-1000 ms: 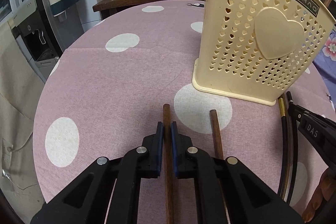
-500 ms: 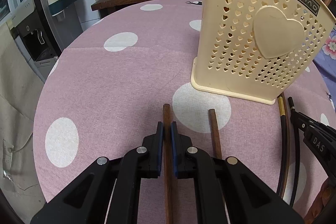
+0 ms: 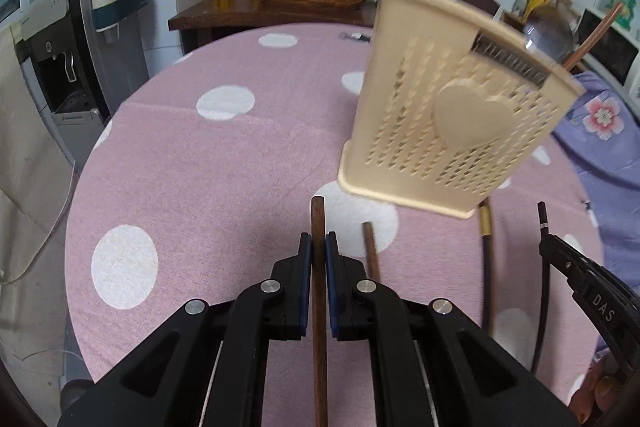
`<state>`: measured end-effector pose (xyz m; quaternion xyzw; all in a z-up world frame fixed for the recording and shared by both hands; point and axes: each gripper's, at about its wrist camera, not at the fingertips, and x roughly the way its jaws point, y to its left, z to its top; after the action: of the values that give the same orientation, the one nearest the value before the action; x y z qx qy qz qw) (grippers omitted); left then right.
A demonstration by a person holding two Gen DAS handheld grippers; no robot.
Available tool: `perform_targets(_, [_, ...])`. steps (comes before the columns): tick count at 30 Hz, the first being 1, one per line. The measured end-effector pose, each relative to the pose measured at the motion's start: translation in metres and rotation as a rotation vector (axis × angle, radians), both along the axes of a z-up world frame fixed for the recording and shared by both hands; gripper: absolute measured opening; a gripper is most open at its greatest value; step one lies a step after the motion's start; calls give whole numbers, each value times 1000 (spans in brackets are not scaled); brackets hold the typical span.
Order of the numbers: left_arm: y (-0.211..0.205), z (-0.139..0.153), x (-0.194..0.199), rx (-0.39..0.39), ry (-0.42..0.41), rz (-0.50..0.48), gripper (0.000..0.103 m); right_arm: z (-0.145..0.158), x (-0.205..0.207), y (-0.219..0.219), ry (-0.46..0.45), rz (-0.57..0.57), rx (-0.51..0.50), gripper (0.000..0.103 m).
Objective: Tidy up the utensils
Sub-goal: 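Lift both chopsticks upright and lower them into the cream holder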
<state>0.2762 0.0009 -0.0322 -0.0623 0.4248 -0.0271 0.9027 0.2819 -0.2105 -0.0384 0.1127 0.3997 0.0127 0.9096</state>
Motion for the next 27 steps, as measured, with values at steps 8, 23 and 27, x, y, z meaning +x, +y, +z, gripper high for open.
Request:
perform_targets(8, [2, 62, -31, -56, -144, -61, 7, 59, -33, -20, -151, 28, 45, 8])
perform_targets(23, [5, 110, -84, -53, -271, -124, 7, 126, -97, -25, -318, 103, 21, 8])
perform_targets(27, [4, 118, -89, -52, -293, -127, 7, 132, -98, -25, -329, 111, 20, 8])
